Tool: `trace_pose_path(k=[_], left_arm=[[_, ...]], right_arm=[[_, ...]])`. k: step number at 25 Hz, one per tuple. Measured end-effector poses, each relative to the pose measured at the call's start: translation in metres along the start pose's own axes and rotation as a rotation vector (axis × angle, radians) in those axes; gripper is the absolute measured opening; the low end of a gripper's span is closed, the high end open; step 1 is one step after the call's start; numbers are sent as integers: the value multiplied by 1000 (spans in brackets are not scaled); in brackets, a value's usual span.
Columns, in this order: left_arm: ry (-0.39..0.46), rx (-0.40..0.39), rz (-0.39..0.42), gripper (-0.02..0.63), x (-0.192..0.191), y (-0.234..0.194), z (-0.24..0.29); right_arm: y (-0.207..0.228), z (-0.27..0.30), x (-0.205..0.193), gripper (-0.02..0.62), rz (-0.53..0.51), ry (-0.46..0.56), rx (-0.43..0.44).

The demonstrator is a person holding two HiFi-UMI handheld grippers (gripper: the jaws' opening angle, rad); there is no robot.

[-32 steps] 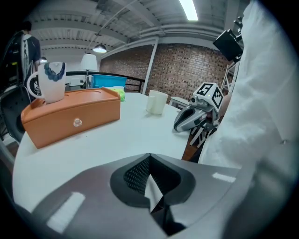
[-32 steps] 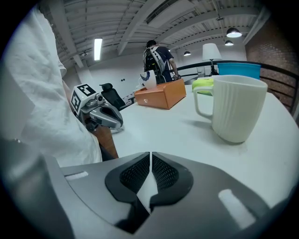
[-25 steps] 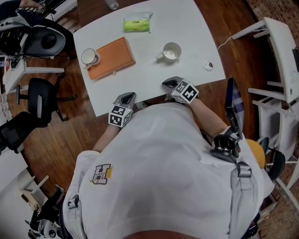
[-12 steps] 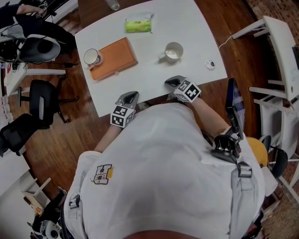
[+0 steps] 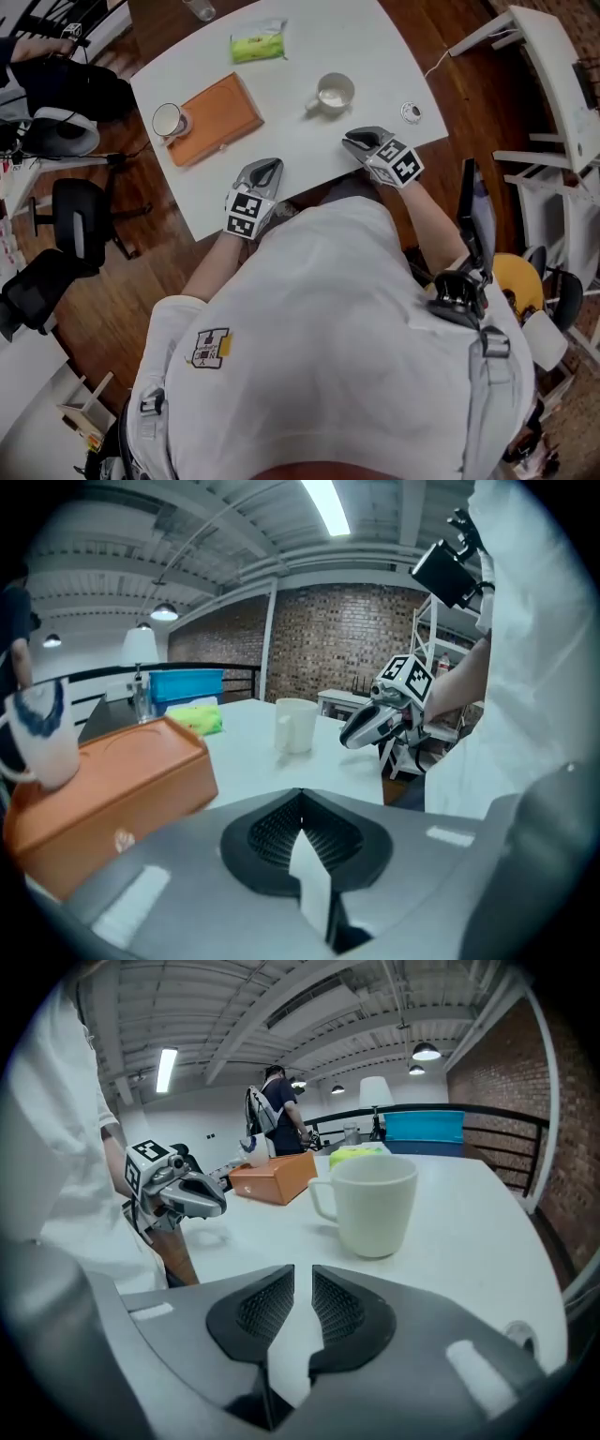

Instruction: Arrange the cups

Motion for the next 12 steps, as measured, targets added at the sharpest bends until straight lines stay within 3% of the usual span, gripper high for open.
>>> trace_pose_path(k=[2, 4, 8, 12], left_arm=[[6, -2, 64, 0, 22, -5, 21], [-3, -3, 122, 5, 43, -12, 45], [-59, 4, 222, 142, 72, -25, 91], [-145, -13, 279, 216, 86, -34, 130]], right_arm=[[18, -11, 7, 76, -43, -9, -18], [36, -18, 18, 142, -113, -40, -18], [62, -18, 41, 295, -296, -116, 62], [76, -2, 72, 418, -410, -152, 151]])
Point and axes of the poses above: the fingertips, and each gripper's own axes: z forward along the fingers, y to its right, x out of its top, the point moved 9 cm from there along -z, backward along the fingers, and after that the axes turned 13 degrees about z, right-handed, at the moved point
